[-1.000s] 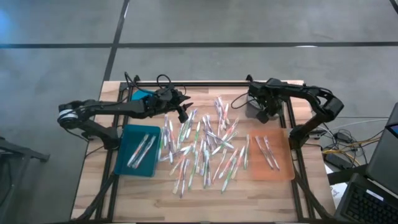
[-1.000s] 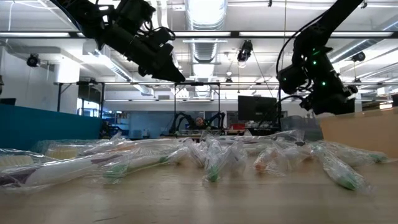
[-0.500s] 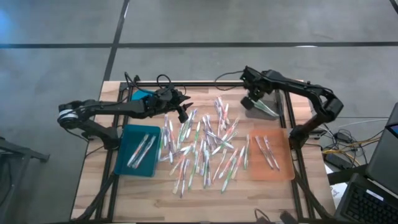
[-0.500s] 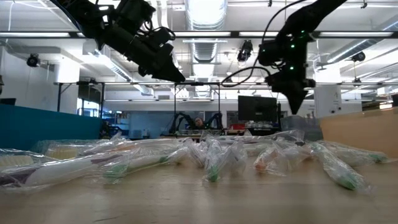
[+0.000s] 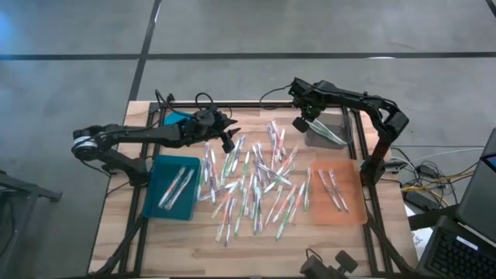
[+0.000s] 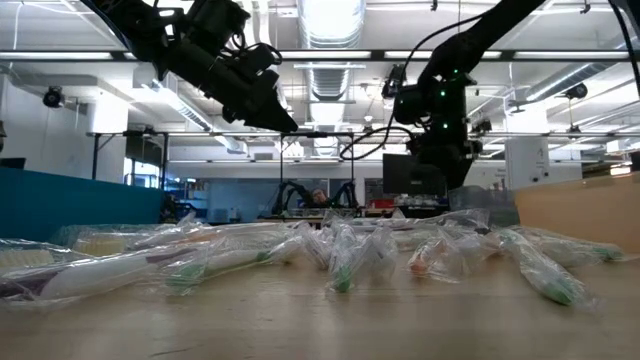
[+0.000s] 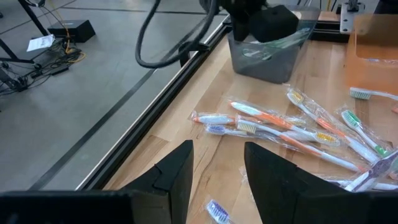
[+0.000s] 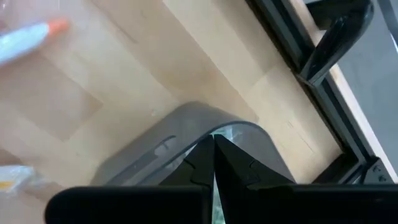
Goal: Pick & Place Toothbrushes
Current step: Adjust the black bin
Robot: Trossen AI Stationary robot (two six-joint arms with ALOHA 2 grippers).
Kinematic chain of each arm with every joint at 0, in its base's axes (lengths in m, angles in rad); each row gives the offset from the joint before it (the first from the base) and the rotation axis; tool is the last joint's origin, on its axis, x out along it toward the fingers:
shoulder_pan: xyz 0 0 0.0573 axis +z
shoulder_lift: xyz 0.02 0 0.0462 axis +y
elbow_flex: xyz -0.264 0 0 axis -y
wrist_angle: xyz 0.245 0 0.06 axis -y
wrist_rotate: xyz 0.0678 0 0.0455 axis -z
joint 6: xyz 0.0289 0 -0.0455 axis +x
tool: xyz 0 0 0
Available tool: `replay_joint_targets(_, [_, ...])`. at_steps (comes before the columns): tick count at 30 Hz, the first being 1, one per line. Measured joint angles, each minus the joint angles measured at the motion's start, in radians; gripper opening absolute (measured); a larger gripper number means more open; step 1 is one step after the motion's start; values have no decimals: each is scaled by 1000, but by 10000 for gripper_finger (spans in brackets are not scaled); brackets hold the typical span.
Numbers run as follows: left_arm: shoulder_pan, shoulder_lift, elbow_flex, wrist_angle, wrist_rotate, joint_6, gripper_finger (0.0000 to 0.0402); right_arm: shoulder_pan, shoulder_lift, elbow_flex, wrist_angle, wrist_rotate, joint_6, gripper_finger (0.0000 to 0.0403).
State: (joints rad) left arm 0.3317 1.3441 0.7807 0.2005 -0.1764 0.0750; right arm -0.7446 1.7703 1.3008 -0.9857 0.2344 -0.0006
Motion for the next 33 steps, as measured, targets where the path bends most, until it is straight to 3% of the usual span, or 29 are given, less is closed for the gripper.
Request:
replay_joint_targets(9, [0, 0, 0, 0, 0, 0, 149, -66, 21, 6, 82, 1, -21, 8])
replay_joint_targets(33, [0, 0, 0, 0, 0, 0, 149, -238, 21, 2, 64, 59, -37, 8])
